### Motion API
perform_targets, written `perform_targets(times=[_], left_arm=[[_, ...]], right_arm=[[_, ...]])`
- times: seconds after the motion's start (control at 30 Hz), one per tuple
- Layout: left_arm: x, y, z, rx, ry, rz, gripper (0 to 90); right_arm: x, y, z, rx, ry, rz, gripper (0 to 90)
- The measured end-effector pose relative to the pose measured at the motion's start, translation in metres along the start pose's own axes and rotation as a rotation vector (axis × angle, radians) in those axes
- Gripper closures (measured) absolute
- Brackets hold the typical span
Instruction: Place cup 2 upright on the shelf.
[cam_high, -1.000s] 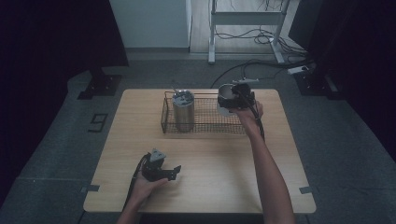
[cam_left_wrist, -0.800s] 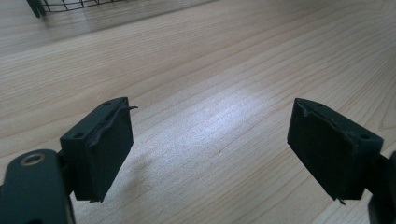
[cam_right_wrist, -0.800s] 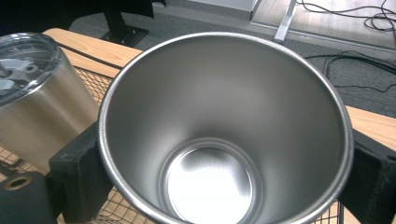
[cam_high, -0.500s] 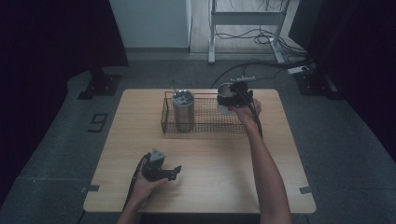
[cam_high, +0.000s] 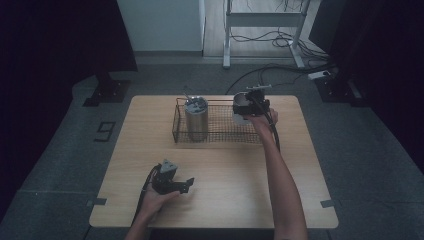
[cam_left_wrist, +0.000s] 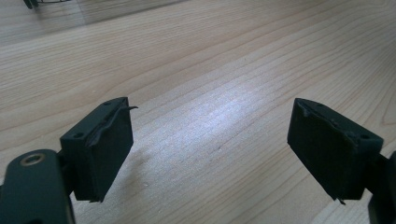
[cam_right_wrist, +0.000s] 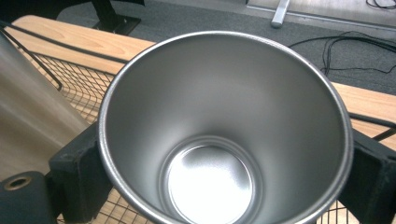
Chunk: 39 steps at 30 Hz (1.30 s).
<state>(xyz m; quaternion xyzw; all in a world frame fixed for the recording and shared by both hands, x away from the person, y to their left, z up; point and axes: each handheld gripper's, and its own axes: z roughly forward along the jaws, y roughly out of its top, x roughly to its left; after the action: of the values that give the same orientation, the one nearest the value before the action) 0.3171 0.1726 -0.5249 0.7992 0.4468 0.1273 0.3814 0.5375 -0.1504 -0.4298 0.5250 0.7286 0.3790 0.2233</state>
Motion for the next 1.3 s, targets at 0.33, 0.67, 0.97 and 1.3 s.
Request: perform_targets(times=[0.33,0.67,0.97,1.3], left_arm=[[0.000,-0.001,0.003,0.012,0.006,0.006,14.5],[0.000,-0.002,0.004,0.015,0.004,0.006,14.5],[0.000,-0.002,0.004,0.019,0.002,0.007,14.5],[0.000,-0.002,0.006,0.026,0.006,0.009,14.5]], right_arm=[[0.000,-0.012,0.016,0.040,-0.011,-0.025,7.1],[-0.001,-0.018,0.026,0.072,-0.014,-0.027,7.0],[0.000,-0.022,0.034,0.095,-0.025,-0.042,7.0],[0.001,-0.029,0.038,0.108,-0.021,-0.039,7.0]])
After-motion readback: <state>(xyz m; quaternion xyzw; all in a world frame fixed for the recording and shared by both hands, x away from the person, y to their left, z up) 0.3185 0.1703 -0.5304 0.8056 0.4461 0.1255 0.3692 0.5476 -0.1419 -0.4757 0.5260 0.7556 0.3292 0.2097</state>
